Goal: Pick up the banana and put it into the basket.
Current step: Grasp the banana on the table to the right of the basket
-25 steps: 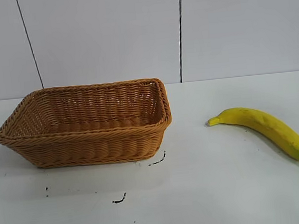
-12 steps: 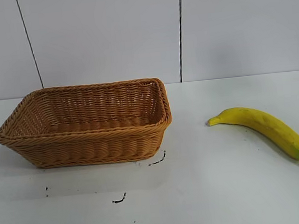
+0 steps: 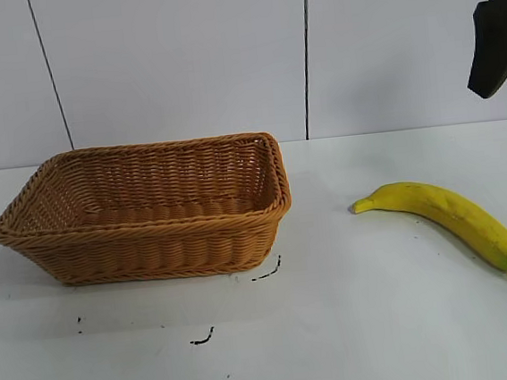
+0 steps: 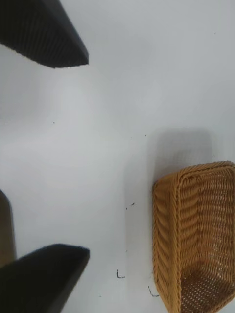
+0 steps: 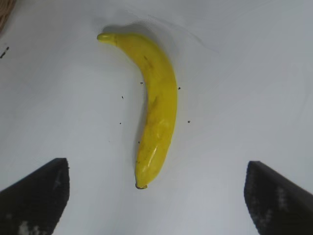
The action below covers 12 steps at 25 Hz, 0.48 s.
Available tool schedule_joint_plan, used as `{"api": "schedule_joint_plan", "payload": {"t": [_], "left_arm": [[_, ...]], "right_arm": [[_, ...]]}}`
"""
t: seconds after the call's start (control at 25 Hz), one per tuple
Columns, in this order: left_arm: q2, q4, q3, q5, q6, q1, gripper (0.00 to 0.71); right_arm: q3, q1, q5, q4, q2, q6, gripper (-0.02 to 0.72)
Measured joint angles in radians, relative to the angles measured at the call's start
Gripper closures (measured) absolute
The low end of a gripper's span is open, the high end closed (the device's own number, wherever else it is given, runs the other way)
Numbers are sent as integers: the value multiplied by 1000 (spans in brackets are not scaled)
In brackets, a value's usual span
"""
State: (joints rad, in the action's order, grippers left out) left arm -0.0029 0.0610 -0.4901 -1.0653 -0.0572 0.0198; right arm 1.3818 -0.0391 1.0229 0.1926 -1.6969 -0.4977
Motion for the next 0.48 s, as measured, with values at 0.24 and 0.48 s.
{"api": "schedule_joint_plan", "payload": {"t": [0.24,0.48], "left_arm": [[0,0,0,0,0,0,15],[0,0,0,0,0,0,15]], "right_arm": [[0,9,33,44,0,-10,8],[0,87,-54,-76,0,48,8]]}}
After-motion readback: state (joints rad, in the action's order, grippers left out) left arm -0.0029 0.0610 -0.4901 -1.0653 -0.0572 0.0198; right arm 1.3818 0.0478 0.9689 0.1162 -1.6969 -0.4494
